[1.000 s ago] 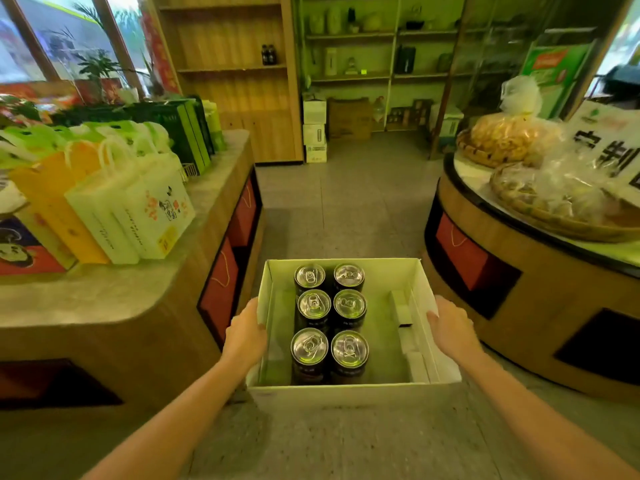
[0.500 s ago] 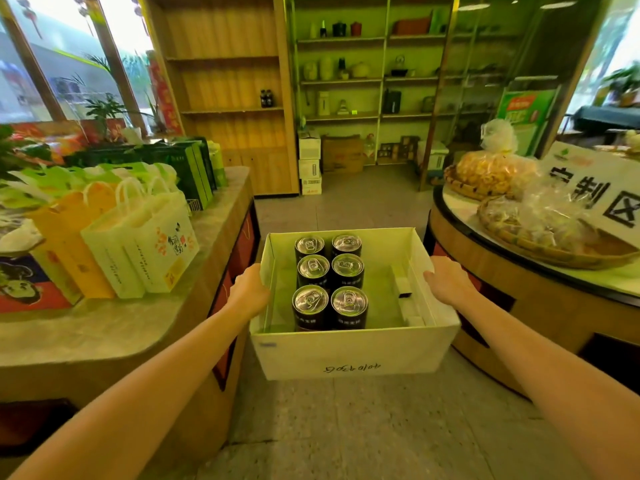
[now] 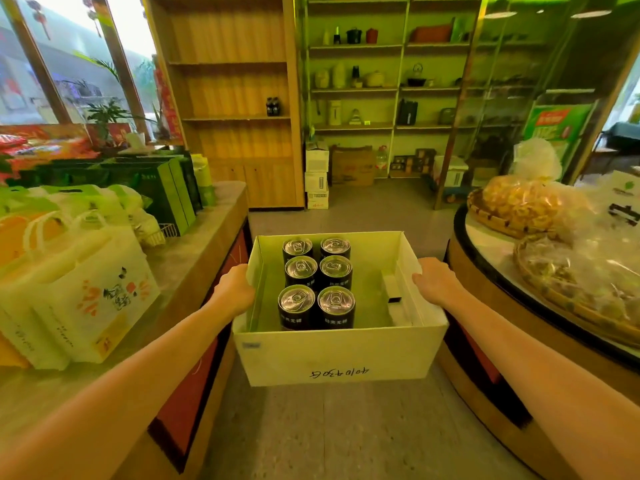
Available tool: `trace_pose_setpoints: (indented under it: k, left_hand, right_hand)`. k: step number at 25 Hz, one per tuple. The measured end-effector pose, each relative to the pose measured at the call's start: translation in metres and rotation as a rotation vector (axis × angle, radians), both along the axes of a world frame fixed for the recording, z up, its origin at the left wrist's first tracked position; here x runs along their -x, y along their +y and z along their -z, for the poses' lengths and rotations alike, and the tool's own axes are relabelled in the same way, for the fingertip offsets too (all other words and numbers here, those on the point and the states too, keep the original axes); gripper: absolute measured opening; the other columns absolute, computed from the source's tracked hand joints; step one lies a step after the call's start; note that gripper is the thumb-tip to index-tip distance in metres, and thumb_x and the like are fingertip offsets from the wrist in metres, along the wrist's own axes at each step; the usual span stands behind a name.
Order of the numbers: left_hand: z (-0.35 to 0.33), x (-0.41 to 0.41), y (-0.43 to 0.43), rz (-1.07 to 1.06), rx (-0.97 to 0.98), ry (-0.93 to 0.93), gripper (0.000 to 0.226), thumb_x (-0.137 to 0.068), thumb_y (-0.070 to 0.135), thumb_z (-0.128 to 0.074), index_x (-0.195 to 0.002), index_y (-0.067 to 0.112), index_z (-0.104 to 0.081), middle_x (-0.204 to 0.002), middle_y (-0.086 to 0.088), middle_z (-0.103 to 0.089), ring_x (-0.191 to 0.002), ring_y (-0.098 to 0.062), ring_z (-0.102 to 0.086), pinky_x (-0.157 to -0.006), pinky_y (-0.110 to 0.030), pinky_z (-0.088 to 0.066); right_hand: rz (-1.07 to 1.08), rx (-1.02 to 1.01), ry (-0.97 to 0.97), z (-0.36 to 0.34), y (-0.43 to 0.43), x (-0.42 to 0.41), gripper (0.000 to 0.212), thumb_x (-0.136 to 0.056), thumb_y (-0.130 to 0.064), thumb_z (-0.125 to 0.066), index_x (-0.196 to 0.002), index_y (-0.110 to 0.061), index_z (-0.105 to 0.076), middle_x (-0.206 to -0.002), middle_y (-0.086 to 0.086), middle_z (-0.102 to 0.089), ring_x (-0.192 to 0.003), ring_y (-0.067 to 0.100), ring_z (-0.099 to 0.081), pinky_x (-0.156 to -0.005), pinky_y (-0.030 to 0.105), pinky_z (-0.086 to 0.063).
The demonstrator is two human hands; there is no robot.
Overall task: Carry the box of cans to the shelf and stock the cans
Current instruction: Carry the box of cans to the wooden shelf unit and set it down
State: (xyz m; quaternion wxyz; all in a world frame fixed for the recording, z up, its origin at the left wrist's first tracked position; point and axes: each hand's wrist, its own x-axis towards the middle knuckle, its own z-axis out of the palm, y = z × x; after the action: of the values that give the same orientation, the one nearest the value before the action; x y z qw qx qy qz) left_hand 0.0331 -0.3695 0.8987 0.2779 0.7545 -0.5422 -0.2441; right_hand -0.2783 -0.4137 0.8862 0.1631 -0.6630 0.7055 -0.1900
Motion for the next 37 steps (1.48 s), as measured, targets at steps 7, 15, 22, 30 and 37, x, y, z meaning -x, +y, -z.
trace_pose_setpoints:
  k: [7, 15, 22, 30, 37]
  left_hand:
    - [-0.008, -0.005, -0.190, -0.074, 0.023, 0.017, 0.038, -0.088, 0.000, -0.049, -0.125, 0.005, -0.050, -0.121, -0.019, -0.059, -0.106, -0.034, -0.057, -0.086, -0.040, -0.049]
    - [-0.001, -0.066, -0.444, -0.081, -0.004, -0.019, 0.039, -0.089, 0.001, -0.047, -0.127, 0.007, -0.047, -0.119, -0.018, -0.059, -0.102, -0.033, -0.060, -0.088, -0.047, -0.053]
    - [-0.031, -0.110, -0.672, -0.066, 0.043, -0.043, 0.033, -0.092, 0.004, -0.044, -0.125, 0.003, -0.048, -0.123, -0.019, -0.058, -0.111, -0.035, -0.055, -0.093, -0.043, -0.047]
    - [-0.014, -0.143, -0.925, -0.155, 0.025, -0.050, 0.044, -0.088, -0.003, -0.048, -0.131, 0.004, -0.044, -0.128, -0.020, -0.053, -0.120, -0.035, -0.050, -0.097, -0.044, -0.043]
    - [-0.013, -0.191, -1.122, -0.286, -0.047, -0.012, 0.047, -0.086, 0.001, -0.050, -0.132, 0.009, -0.045, -0.129, -0.020, -0.054, -0.118, -0.038, -0.051, -0.099, -0.049, -0.045]
  right_hand:
    - [-0.109, -0.005, 0.028, -0.025, -0.211, -0.007, 0.027, -0.091, -0.010, -0.038, -0.103, 0.001, -0.059, -0.107, 0.022, -0.063, -0.093, 0.037, -0.058, -0.070, 0.033, -0.038]
    - [-0.138, -0.006, 0.044, -0.009, -0.465, -0.059, 0.026, -0.090, -0.009, -0.040, -0.104, 0.005, -0.057, -0.110, 0.025, -0.061, -0.093, 0.039, -0.057, -0.071, 0.036, -0.040]
    - [-0.120, 0.004, 0.012, -0.029, -0.692, -0.110, 0.021, -0.090, -0.007, -0.041, -0.069, -0.005, -0.047, -0.089, 0.020, -0.056, -0.077, 0.030, -0.048, -0.065, 0.033, -0.034]
    - [-0.217, -0.003, 0.006, -0.021, -0.973, -0.146, 0.017, -0.089, -0.007, -0.042, -0.073, -0.005, -0.048, -0.084, 0.014, -0.052, -0.076, 0.029, -0.049, -0.059, 0.029, -0.033]
    - [-0.311, 0.008, -0.007, -0.038, -1.191, -0.197, 0.019, -0.088, -0.004, -0.040, -0.087, -0.008, -0.058, -0.087, 0.011, -0.054, -0.078, 0.026, -0.048, -0.066, 0.030, -0.034]
